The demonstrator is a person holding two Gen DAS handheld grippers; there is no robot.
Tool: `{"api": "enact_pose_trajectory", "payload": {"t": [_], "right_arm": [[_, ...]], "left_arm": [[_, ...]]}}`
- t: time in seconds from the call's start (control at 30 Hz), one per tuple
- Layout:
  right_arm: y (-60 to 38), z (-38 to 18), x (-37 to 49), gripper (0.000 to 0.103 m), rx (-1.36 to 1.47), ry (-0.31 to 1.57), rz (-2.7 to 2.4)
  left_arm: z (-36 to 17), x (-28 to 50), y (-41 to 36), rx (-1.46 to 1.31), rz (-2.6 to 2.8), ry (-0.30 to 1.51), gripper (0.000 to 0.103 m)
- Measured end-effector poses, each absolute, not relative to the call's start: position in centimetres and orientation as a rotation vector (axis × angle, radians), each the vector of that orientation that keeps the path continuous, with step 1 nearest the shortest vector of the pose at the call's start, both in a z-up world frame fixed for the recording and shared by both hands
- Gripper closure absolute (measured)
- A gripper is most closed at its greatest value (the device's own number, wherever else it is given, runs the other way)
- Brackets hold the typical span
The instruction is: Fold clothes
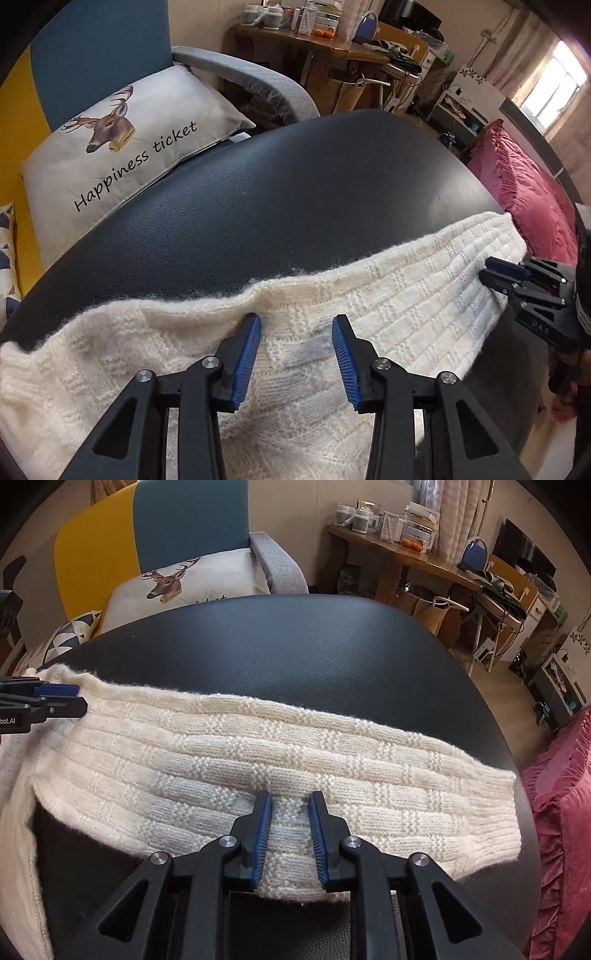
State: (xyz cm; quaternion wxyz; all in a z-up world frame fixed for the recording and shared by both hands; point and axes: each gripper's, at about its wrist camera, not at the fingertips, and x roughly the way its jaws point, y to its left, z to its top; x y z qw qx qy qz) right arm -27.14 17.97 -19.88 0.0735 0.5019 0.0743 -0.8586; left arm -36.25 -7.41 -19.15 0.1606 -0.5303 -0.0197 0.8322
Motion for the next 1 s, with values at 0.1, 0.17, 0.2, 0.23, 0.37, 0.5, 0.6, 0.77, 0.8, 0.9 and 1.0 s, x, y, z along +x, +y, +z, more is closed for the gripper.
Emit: {"api": "enact_pose_trajectory", "payload": {"t": [0.1, 0.17, 0.2, 0.23, 0.37, 0.5, 0.6, 0.77, 0.8, 0.9, 1.0], "right_arm": [[18.6, -19.7, -27.2, 0.084, 1.509, 0.144, -2.572], [20.3, -18.9, -26.8, 0.084, 1.473, -0.051, -2.582], [21.7, -18.2, -26.3, 0.083, 1.426, -0.195, -2.590], [23.5, -17.5, -25.6, 0.081, 1.366, -0.375, -2.584], [31.9, -17.6, -21.9, 0.080, 1.212, -1.062, -2.513], [37.7, -19.9, -18.9, 0.077, 1.164, -1.470, -2.427], [39.0, -21.6, -18.6, 0.077, 1.220, -1.604, -2.396], [39.7, -23.1, -19.9, 0.077, 1.256, -1.679, -2.403], [39.7, -23.1, -20.2, 0.077, 1.246, -1.679, -2.416], [39.7, -23.1, -21.3, 0.077, 1.235, -1.672, -2.433], [39.6, -23.5, -21.8, 0.077, 1.201, -1.692, -2.431]], "left_arm": [[-19.0, -35.9, -7.3, -1.508, 2.389, -0.072, 0.060], [-18.6, -35.4, -7.8, -1.506, 2.394, -0.135, 0.060], [-18.2, -34.9, -8.2, -1.492, 2.404, -0.176, 0.060], [-17.7, -34.2, -8.7, -1.470, 2.418, -0.218, 0.060], [-16.4, -29.9, -11.0, -1.410, 2.450, -0.326, 0.059], [-15.3, -25.3, -13.4, -1.352, 2.476, -0.427, 0.058], [-15.4, -21.5, -15.0, -1.351, 2.518, -0.462, 0.055], [-17.1, -14.8, -18.0, -1.417, 2.562, -0.566, 0.055], [-17.5, -13.7, -18.6, -1.432, 2.565, -0.605, 0.055], [-18.3, -11.0, -20.3, -1.475, 2.574, -0.669, 0.054], [-18.7, -9.2, -21.4, -1.498, 2.589, -0.699, 0.054]]}}
